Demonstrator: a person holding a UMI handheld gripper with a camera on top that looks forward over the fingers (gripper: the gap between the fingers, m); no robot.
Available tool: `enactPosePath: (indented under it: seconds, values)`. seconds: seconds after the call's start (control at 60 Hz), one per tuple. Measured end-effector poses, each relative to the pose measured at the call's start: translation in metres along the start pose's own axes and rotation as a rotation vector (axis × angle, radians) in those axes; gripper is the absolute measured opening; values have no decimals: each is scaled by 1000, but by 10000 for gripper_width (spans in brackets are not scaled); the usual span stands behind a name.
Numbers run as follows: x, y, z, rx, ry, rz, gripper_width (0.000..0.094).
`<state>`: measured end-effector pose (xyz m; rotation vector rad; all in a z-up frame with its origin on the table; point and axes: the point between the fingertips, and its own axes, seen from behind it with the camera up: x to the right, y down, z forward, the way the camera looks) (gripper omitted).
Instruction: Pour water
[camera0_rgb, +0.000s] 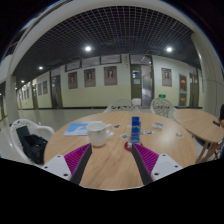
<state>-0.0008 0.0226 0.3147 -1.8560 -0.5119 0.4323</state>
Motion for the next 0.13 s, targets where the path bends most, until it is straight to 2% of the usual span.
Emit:
enactPosePath:
  seconds: [0.133]
  values:
    - [-58,-20,-29,-2,-93,51,855]
